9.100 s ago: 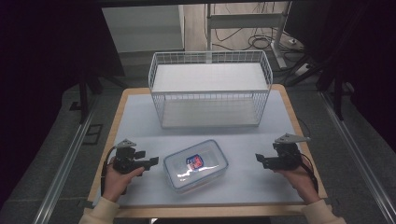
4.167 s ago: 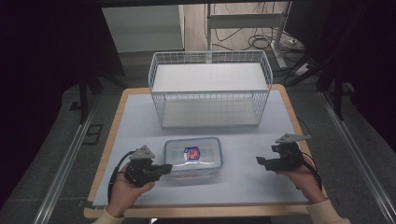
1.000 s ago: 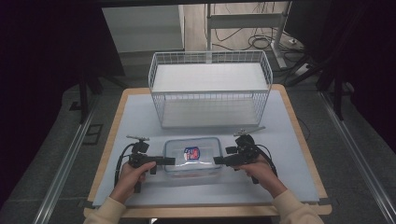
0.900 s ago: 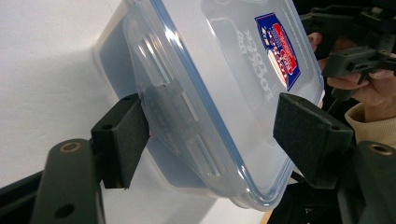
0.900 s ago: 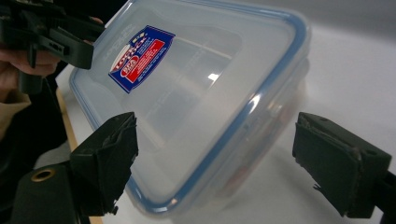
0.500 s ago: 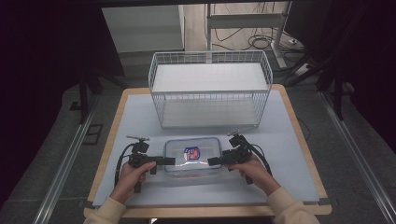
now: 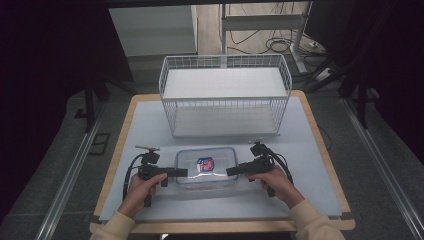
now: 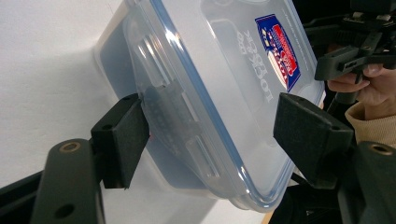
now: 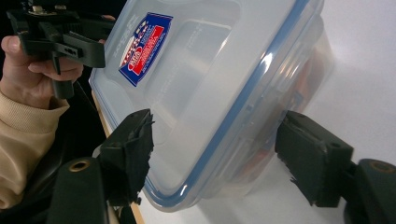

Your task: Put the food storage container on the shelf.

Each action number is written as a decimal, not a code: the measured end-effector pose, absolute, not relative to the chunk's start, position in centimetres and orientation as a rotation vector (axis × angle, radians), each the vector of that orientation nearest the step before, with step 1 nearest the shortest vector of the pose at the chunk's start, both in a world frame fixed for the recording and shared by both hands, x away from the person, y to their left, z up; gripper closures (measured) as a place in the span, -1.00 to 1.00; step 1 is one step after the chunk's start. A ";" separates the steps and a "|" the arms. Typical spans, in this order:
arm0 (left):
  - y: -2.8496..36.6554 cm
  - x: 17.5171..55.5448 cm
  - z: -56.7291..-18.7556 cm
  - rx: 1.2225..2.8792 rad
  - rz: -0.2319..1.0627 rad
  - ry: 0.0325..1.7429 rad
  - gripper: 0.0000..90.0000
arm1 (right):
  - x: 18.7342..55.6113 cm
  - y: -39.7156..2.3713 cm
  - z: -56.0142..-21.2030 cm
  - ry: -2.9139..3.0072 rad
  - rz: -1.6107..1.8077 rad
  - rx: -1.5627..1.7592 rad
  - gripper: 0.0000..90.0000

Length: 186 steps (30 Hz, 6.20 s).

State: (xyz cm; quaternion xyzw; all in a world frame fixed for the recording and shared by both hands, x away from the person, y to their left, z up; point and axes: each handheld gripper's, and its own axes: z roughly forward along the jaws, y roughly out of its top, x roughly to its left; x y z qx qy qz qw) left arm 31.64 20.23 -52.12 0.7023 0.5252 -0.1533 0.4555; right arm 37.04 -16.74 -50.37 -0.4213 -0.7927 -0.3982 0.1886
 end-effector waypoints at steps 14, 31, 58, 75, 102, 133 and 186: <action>20.2 31.6 -52.1 1.734 -0.372 1.290 -0.40 | 37.8 -17.3 -50.7 -2.122 -1.163 -1.252 -0.18; 20.9 29.9 -51.7 1.686 -0.315 1.243 -0.12 | 36.5 -17.9 -49.8 -2.177 -1.224 -1.206 0.03; 21.2 28.7 -51.1 1.641 -0.230 1.230 0.08 | 35.0 -18.0 -49.3 -2.186 -1.340 -1.213 0.18; 20.7 28.3 -50.1 1.634 -0.186 1.210 0.10 | 34.8 -18.5 -49.1 -2.153 -1.375 -1.229 0.19; 18.1 30.1 -45.1 1.657 -0.110 1.111 0.10 | 35.0 -21.3 -44.3 -2.191 -1.539 -1.210 0.20; 17.4 32.9 -39.7 1.642 -0.053 1.032 0.09 | 36.8 -21.9 -37.9 -2.283 -1.634 -1.186 0.19; 16.9 46.9 -30.8 1.624 -0.049 0.994 0.09 | 49.3 -22.7 -28.5 -2.267 -1.660 -1.240 0.19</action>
